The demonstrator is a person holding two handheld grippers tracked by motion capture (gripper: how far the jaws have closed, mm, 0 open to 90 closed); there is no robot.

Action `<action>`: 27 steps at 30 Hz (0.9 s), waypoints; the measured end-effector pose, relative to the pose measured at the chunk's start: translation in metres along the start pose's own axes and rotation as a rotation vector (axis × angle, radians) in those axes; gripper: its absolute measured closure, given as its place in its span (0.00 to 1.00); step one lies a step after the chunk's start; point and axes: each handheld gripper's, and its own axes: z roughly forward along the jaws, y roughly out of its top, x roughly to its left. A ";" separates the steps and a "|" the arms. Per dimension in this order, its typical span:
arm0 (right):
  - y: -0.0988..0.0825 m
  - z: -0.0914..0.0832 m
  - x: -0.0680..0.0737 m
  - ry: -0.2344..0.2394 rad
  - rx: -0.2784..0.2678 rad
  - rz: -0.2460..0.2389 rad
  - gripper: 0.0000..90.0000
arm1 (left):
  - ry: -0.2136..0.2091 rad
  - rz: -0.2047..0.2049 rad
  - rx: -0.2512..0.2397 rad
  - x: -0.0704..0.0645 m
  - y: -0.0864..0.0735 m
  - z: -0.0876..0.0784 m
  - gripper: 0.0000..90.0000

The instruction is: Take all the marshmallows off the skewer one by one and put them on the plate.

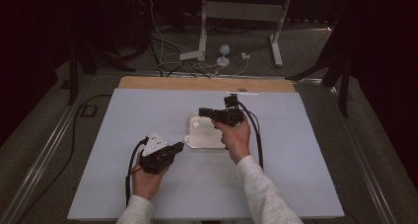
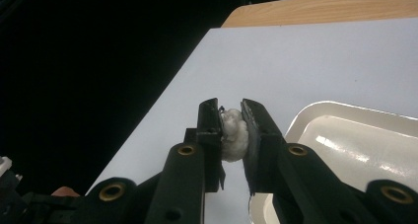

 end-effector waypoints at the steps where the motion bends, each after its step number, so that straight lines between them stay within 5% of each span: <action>1: 0.001 -0.002 0.000 -0.015 -0.014 -0.010 0.89 | 0.008 0.006 0.001 0.000 -0.001 0.000 1.00; 3: 0.002 -0.006 0.000 -0.058 -0.058 -0.010 0.89 | 0.049 0.037 0.062 0.000 -0.006 0.000 1.00; 4: 0.015 -0.031 -0.016 -0.049 -0.167 0.067 0.90 | 0.042 -0.006 0.059 0.005 -0.011 -0.002 1.00; 5: 0.015 -0.031 -0.016 -0.049 -0.167 0.067 0.90 | 0.031 -0.042 0.050 0.010 -0.013 -0.004 1.00; 6: 0.024 -0.046 -0.021 -0.058 -0.149 0.034 0.89 | 0.033 -0.065 0.031 0.014 -0.012 -0.006 1.00; 11: 0.027 -0.058 -0.020 -0.097 -0.122 -0.043 0.89 | 0.041 -0.079 -0.002 0.017 -0.005 -0.012 1.00; 27: -0.009 -0.021 -0.038 -0.211 0.041 -0.151 0.85 | 0.021 -0.102 -0.010 0.017 -0.005 -0.011 1.00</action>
